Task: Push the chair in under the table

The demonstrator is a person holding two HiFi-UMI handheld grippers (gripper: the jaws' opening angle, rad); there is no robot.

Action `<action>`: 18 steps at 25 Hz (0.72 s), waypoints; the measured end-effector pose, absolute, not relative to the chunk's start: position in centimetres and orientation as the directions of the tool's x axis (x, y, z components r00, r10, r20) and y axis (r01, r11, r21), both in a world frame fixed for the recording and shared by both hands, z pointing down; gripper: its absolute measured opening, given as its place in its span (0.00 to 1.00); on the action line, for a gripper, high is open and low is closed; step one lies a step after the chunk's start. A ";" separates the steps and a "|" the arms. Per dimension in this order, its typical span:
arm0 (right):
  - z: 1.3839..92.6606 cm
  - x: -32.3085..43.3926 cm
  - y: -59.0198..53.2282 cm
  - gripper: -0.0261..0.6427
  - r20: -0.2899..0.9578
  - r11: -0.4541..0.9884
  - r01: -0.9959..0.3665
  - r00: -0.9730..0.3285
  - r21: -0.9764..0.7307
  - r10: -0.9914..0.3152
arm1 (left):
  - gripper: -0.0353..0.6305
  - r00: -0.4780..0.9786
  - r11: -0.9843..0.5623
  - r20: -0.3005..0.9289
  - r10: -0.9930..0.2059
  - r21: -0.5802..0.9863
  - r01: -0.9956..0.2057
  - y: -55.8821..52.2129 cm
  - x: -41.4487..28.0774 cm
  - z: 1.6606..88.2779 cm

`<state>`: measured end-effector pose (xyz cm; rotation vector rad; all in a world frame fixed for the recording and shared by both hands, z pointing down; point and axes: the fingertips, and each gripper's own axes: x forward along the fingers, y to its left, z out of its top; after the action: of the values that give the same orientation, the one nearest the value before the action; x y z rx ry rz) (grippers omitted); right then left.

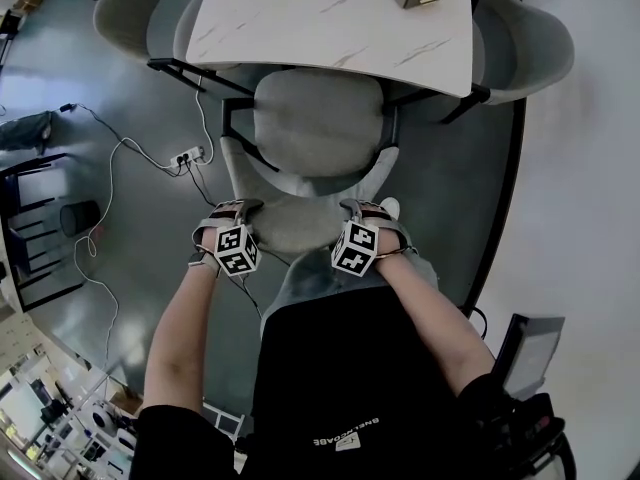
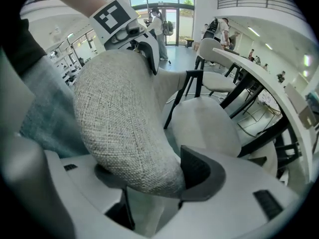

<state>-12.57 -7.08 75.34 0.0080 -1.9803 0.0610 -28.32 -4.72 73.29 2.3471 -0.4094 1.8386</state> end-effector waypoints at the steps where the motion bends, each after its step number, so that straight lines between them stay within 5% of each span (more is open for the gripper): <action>1: 75.4 -12.6 -7.3 0.44 0.916 0.998 -0.040 -0.400 -0.041 0.022 | 0.44 0.215 -0.960 0.969 -0.126 -0.065 -0.271 -5.1 -28.3 73.3; 18: 74.9 -14.8 -11.4 0.45 0.910 0.990 -0.133 -0.415 -0.043 -0.016 | 0.42 0.178 -0.981 0.981 -0.080 -0.045 -0.190 -9.9 -31.0 73.0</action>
<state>-14.77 -11.35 74.86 0.1054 -1.9961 0.1284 -30.99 -9.94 72.97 2.3428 -0.2697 1.9413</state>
